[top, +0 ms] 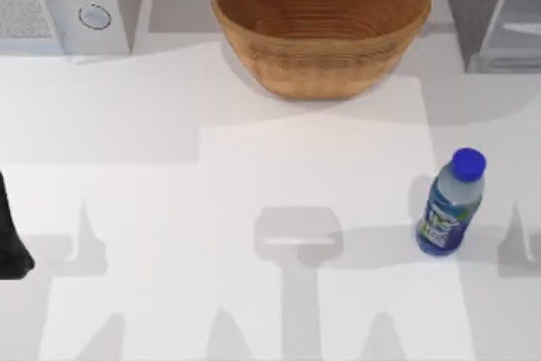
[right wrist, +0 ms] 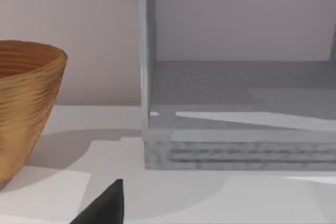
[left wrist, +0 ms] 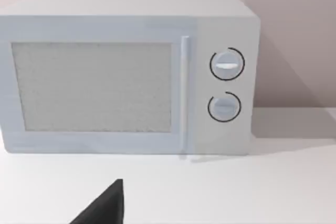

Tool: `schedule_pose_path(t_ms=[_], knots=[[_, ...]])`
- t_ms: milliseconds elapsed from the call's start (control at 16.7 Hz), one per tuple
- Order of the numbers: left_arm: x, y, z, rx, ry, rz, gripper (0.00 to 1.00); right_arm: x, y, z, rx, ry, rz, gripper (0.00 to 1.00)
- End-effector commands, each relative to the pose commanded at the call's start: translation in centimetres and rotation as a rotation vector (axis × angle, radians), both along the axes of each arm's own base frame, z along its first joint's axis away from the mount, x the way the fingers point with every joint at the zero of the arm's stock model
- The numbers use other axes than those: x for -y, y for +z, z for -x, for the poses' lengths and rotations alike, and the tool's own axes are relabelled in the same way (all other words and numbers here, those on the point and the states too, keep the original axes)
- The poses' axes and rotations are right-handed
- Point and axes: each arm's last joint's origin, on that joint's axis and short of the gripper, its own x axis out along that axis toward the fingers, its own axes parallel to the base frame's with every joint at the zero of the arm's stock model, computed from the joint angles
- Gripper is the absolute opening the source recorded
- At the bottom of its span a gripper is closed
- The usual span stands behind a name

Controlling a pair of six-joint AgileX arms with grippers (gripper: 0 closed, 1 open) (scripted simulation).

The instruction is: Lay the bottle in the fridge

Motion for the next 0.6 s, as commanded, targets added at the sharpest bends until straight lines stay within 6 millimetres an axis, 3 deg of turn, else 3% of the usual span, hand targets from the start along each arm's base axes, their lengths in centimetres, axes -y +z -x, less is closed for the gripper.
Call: schedule_pose_path(t_ms=[300, 600], knots=[[0.0, 0.0, 0.0, 0.000, 0.000, 0.000, 1.00, -0.1, 0.1, -0.4, -0.002, 0.026, 0.004, 1.00], [0.0, 0.0, 0.0, 0.000, 0.000, 0.000, 1.00, -0.3, 0.3, -2.1, -0.022, 0.140, 0.031, 1.00]])
